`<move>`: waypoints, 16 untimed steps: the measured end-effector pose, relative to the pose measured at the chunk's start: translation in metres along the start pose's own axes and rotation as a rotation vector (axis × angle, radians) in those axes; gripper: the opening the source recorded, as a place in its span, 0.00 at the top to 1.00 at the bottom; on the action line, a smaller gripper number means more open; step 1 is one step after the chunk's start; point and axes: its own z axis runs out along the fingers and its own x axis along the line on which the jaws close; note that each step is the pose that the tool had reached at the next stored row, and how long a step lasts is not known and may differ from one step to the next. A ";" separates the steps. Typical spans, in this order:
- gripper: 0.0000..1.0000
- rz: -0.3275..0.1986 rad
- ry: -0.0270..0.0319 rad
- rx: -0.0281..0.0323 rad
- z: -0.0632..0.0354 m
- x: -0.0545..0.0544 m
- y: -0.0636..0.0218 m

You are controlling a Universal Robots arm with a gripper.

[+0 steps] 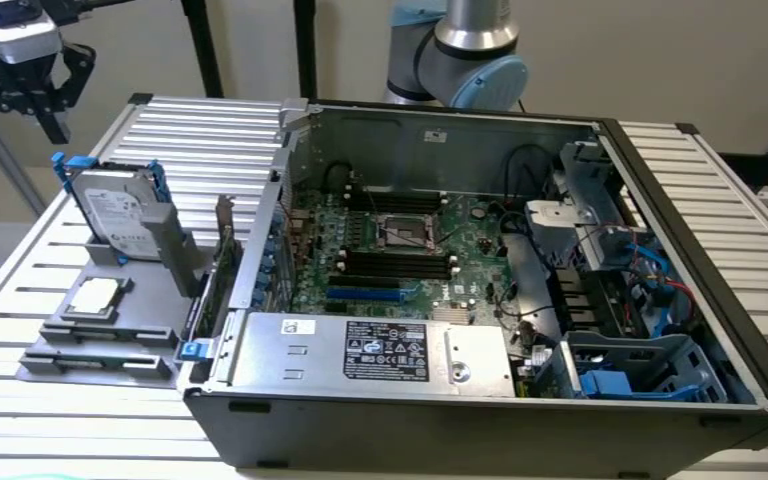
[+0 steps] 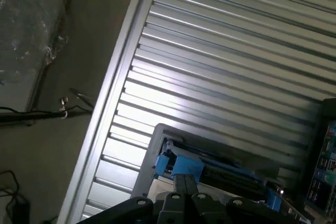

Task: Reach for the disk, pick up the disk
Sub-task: 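Pick up the disk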

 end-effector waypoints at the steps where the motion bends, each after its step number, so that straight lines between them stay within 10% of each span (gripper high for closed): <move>1: 0.89 -0.018 0.0006 0.0000 0.0000 0.000 0.0000; 16: 0.89 -0.292 0.0099 0.0002 0.0006 0.000 -0.0001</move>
